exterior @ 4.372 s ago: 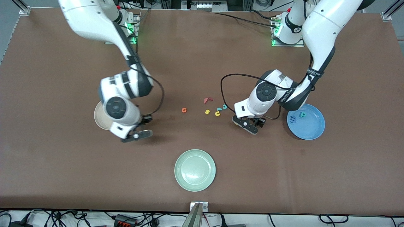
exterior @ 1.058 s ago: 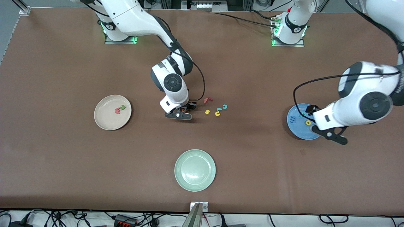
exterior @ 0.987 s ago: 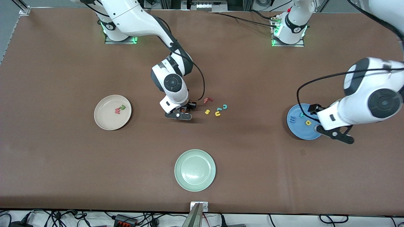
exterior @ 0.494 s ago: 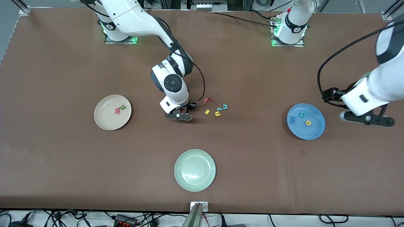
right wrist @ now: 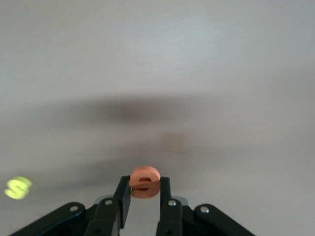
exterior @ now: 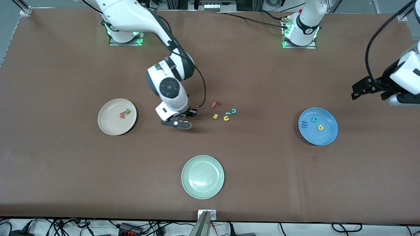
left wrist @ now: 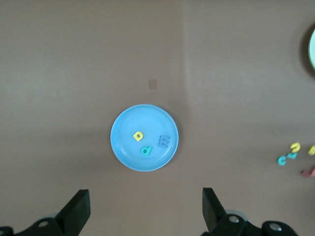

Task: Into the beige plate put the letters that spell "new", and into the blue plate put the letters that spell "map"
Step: 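Carry the orange e to the beige plate and open the right gripper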

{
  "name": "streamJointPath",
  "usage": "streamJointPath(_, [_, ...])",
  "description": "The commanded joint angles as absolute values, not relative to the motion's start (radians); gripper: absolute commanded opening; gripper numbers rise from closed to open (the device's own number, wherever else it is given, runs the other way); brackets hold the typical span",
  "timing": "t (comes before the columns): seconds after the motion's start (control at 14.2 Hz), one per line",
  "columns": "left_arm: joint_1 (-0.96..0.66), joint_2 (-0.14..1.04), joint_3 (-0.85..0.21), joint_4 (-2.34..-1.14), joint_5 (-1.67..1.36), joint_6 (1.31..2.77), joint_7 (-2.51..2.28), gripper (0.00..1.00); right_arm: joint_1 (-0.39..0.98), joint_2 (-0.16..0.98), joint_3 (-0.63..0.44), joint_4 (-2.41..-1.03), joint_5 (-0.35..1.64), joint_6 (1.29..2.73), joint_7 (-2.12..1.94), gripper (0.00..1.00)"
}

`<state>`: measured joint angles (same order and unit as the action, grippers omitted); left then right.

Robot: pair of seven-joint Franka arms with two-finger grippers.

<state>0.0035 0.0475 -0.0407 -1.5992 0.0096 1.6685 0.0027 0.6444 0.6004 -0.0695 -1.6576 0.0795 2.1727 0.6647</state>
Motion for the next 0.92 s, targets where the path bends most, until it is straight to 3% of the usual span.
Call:
streamJointPath(0.0, [-0.034,-0.011,-0.02,-1.706,0.035,1.71,0.06,1.0,0.598,0.48,-0.133,-1.814,0.072,2.138,0.55,0.0])
streamJointPath(0.42, [-0.026,-0.005,-0.025,-1.698,0.015,1.667,0.064,1.0,0.595,0.426,-0.362,-1.977,0.071,2.137,0.203,0.0])
streamJointPath(0.85, [-0.026,-0.003,-0.025,-1.697,0.015,1.66,0.064,1.0,0.485,0.452,-0.38,-2.006,0.071,2.149,0.068,0.0])
